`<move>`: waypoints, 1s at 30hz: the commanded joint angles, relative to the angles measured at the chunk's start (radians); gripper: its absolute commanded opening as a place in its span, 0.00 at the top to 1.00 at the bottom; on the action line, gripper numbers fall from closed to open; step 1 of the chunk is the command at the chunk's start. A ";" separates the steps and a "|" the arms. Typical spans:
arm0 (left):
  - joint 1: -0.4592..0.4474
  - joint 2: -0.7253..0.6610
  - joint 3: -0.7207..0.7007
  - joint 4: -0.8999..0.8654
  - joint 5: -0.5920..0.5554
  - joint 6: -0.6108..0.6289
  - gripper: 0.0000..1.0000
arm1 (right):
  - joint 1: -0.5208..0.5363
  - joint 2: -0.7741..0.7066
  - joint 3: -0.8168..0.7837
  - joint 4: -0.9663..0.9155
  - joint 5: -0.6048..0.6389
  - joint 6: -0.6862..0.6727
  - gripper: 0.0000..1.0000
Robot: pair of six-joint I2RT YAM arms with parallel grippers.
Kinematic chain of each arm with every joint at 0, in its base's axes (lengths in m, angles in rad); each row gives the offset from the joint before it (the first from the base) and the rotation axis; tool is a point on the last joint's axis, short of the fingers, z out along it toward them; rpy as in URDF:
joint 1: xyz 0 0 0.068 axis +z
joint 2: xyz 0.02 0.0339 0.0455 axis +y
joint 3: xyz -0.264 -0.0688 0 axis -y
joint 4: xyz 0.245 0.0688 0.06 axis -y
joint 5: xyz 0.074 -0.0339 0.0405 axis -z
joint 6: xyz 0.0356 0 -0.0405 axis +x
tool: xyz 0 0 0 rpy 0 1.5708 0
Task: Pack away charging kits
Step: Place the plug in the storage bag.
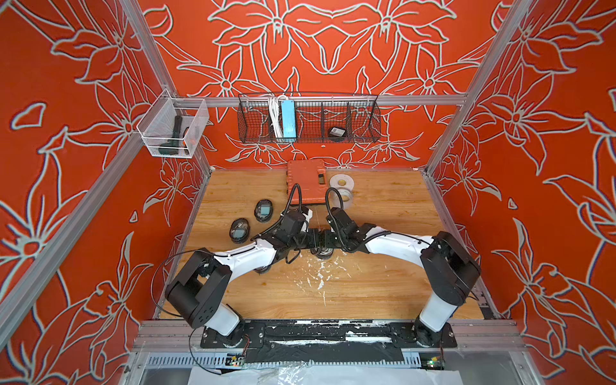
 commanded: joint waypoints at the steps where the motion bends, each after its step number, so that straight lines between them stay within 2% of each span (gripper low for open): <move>1: 0.002 0.023 0.013 0.054 0.036 -0.001 1.00 | 0.034 0.017 0.040 -0.011 -0.018 0.027 0.92; 7: 0.005 0.024 0.012 0.054 0.024 0.003 1.00 | 0.050 0.018 0.045 -0.022 -0.030 0.032 0.84; 16: 0.005 0.021 0.009 0.056 0.018 0.005 1.00 | 0.056 0.015 0.054 -0.043 -0.035 0.021 0.61; 22: 0.005 0.027 0.009 0.057 0.016 0.001 1.00 | 0.056 -0.003 0.064 -0.065 -0.024 -0.004 0.53; 30: 0.005 0.031 0.012 0.049 0.007 0.002 1.00 | 0.056 -0.009 0.076 -0.099 0.018 -0.023 0.48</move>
